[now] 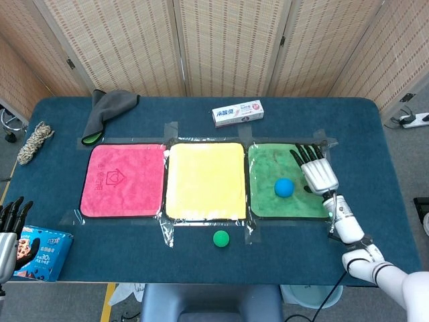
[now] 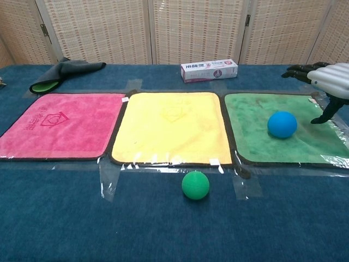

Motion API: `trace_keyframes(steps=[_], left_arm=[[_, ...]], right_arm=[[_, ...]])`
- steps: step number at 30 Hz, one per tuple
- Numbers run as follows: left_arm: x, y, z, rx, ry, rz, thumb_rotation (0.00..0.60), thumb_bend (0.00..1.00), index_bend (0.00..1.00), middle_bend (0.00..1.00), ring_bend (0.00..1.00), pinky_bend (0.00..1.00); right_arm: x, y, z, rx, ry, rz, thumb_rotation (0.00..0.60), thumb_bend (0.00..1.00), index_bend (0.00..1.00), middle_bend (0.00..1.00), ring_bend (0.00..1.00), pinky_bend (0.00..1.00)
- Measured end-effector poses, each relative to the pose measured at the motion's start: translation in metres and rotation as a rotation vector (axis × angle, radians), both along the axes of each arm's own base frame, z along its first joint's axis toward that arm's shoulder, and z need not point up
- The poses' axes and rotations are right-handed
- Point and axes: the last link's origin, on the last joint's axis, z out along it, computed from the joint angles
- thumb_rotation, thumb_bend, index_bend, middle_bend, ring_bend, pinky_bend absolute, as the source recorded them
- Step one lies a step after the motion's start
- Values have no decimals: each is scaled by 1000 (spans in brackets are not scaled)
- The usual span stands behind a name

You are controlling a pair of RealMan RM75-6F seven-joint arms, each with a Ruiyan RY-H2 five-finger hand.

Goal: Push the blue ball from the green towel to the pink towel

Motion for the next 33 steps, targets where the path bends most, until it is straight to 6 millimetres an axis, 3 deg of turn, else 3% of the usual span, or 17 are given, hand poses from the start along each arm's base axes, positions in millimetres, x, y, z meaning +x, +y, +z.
trace_keyframes(steps=[14,27,33], left_arm=[[-2,-3,-1,-13,-2,12,600,445,57,39,63,0],[-4,-4,-1,-15,-7,16,600,445,57,39,63,0],[-5,-5,2,-13,-13,16,600,445,58,39,63,0]], right_arm=[[15,-9,-27,3,-50,85,600,58,0,0,0,0],[62,-10,-47,14,-156,204,600,58,0,0,0,0],[79,-6,-44,6,-166,244,600,59,0,0,0,0]])
